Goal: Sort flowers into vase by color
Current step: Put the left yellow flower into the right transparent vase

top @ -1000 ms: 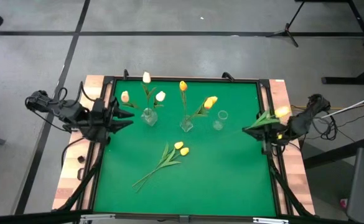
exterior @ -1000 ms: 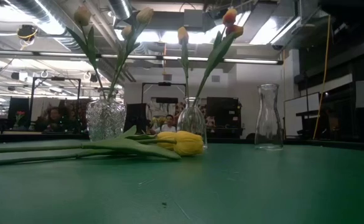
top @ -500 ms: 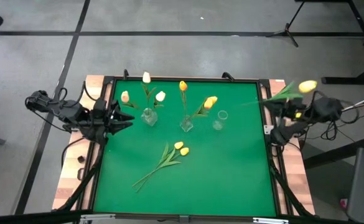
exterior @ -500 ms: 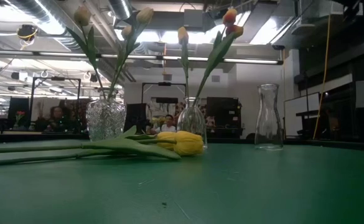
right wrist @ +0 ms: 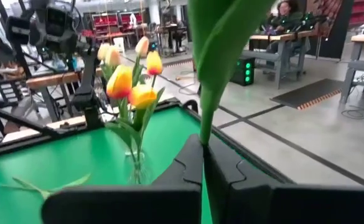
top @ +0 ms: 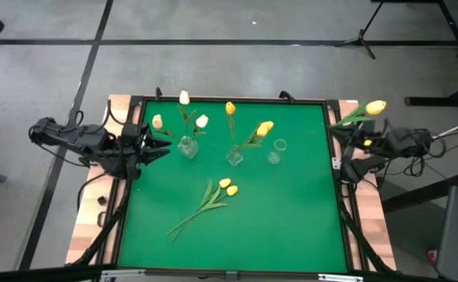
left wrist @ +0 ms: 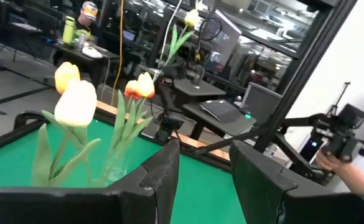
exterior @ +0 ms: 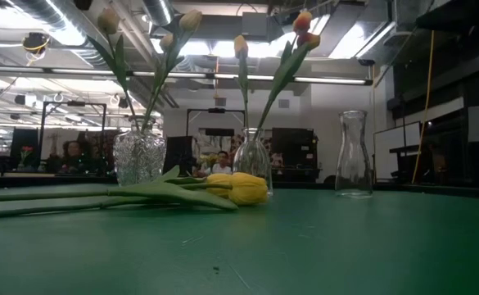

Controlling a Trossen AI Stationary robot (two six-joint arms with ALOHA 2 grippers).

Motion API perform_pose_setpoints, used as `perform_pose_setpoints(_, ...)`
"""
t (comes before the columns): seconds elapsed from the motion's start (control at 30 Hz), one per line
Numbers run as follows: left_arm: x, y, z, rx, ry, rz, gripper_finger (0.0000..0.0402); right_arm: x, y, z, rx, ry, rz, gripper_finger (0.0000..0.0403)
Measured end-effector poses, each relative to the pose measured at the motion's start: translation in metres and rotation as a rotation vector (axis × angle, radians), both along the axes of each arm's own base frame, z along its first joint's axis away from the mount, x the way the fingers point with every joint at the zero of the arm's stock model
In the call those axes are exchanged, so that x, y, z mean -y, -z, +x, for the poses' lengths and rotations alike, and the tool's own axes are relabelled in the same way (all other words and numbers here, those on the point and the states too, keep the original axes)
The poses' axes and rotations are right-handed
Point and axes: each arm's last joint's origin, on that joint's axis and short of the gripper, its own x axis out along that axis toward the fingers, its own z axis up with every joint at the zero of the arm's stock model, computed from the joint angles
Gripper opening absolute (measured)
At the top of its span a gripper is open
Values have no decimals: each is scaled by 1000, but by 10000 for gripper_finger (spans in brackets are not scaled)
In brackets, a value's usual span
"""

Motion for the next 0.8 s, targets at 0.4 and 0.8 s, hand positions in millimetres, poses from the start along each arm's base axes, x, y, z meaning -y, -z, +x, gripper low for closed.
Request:
perform_pose_setpoints(0.4, -3, 6, 3, -55, 42, -4, 139, -20, 35, 47, 16, -19, -10, 0)
perform_pose_setpoints(0.8, -2, 9, 6, -87, 40, -16, 139, -10, 26, 82, -116, 31, -13, 0)
